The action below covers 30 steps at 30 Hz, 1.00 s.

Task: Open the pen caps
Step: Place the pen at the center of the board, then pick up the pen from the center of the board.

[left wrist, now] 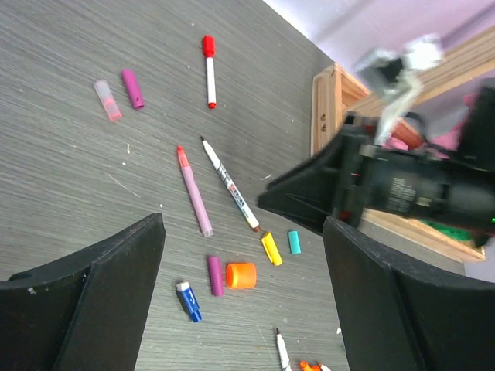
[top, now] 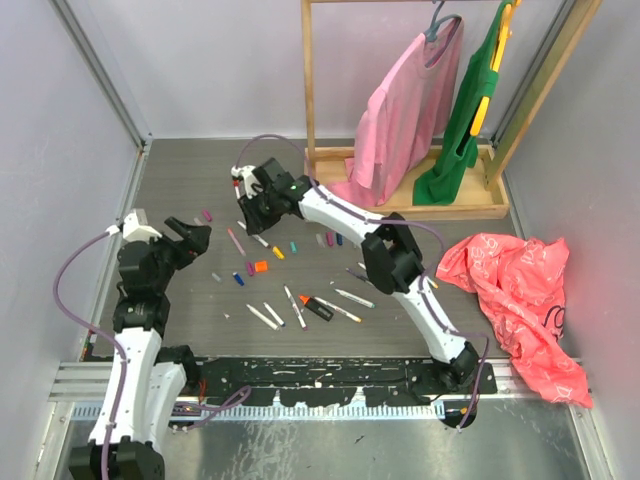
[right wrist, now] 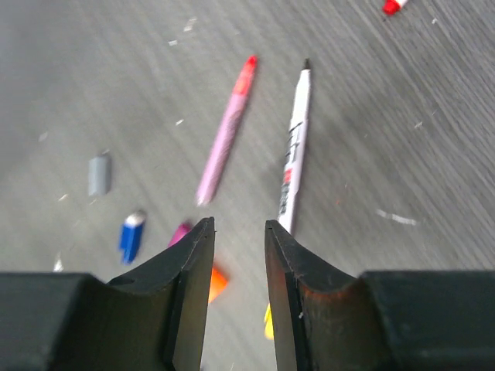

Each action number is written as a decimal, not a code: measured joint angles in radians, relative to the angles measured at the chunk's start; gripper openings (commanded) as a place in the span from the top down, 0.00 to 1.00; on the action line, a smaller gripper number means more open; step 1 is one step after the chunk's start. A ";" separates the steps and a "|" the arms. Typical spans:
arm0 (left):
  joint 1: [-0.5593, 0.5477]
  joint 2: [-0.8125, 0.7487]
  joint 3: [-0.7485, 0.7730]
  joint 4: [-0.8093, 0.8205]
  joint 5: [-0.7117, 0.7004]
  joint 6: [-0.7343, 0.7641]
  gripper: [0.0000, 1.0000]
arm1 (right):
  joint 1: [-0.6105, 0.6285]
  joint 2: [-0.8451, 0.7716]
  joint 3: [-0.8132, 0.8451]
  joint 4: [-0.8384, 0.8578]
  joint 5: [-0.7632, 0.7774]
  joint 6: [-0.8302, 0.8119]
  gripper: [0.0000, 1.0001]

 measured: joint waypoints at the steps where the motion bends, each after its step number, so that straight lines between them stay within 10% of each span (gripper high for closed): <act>1: 0.000 0.024 -0.002 0.018 0.008 -0.002 0.16 | -0.003 -0.037 -0.027 -0.003 -0.022 -0.010 0.62; 15: -0.053 0.704 0.283 0.099 0.039 -0.043 0.19 | -0.059 -0.741 -0.570 -0.137 -0.319 -0.399 0.62; 23: -0.220 1.096 0.734 -0.062 -0.125 0.082 0.52 | -0.174 -0.863 -0.824 -0.156 -0.406 -0.500 0.62; 30: -0.247 1.390 1.071 -0.306 -0.234 0.182 0.56 | -0.229 -0.916 -0.858 -0.137 -0.474 -0.516 0.62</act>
